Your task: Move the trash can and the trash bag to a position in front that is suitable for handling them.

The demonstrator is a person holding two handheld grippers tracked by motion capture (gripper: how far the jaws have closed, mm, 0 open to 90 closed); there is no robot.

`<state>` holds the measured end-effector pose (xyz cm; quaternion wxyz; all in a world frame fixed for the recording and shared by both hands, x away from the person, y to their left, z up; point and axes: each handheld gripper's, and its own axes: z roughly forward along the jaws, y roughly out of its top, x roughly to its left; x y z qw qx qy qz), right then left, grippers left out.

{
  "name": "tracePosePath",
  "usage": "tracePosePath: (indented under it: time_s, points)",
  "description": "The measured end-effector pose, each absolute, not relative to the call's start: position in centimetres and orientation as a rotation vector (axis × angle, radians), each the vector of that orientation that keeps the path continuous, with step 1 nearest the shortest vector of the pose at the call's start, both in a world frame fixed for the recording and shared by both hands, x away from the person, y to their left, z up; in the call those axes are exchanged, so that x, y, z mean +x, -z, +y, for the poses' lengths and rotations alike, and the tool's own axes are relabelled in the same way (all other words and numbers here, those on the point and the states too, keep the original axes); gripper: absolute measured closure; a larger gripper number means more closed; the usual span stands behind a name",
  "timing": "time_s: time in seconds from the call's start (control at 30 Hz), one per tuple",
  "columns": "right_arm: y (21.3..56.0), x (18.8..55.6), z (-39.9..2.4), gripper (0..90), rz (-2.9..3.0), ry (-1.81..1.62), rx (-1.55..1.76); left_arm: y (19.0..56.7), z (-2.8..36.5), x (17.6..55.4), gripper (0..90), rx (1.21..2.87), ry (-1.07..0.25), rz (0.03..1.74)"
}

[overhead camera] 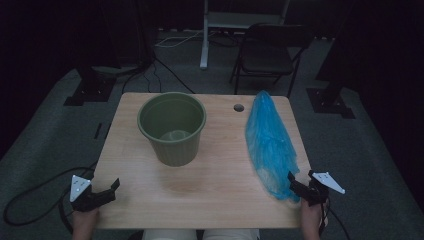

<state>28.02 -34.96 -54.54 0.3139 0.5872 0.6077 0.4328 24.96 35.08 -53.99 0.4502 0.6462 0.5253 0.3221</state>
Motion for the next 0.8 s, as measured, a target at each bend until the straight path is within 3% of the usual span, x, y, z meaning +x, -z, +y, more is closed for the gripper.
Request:
tracePosePath:
  time_s: [0.4,0.8]
  points:
    - [52.2,29.6,-34.6,12.5,1.661,-1.159,1.506,53.8,34.8,27.7,0.2,1.615,-0.722,1.360]
    - [48.2,34.0,-32.1,12.5,1.669,-1.234,1.415,52.4,32.7,31.7,0.2,1.649,-0.722,1.296]
